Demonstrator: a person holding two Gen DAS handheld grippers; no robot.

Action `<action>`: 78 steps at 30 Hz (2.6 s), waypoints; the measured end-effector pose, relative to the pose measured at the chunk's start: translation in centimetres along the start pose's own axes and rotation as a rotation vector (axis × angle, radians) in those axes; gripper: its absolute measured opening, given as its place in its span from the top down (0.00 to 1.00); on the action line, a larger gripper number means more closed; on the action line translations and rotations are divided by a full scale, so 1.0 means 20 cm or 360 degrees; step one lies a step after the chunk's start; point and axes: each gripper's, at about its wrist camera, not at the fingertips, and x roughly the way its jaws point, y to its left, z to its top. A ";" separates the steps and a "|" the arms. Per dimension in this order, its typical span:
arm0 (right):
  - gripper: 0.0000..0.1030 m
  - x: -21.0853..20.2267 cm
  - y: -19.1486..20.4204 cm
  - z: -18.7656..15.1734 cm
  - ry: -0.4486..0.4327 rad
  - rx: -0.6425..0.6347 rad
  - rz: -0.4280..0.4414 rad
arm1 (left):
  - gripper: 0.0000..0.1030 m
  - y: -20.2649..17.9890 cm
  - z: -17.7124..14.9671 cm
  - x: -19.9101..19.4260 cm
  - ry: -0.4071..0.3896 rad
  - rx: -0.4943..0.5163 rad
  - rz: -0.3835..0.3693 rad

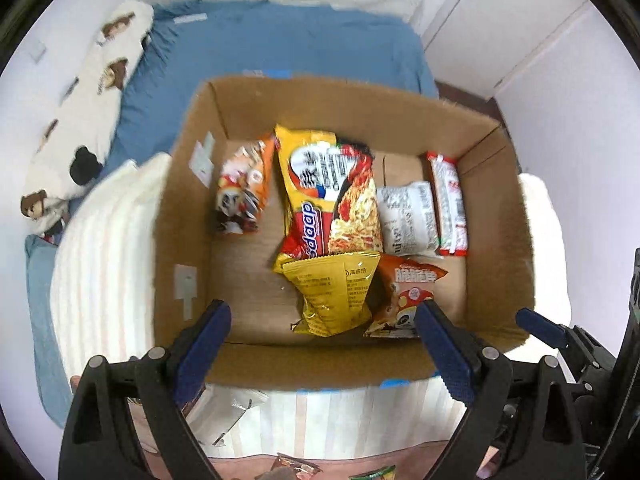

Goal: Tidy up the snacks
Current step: 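Lower both bags into the box and open both tools, then lift both tools out of the box and move back toward the snacks, then grasp the clear printed bread bag with left tool while right tool grasps candy-ball bag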

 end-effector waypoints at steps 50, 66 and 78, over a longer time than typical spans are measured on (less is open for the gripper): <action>0.39 0.55 -0.17 -1.69 0.0263 0.0260 0.0000 | 0.50 0.42 -1.59 0.53 0.0364 -0.0186 0.0206; 0.34 0.58 -0.19 -1.70 0.0351 0.0245 0.0063 | 0.46 0.45 -1.54 0.59 0.0361 -0.0230 0.0151; 0.50 0.56 -0.10 -1.74 0.0282 0.0173 -0.0019 | 0.61 0.47 -1.64 0.41 0.0281 -0.0171 0.0222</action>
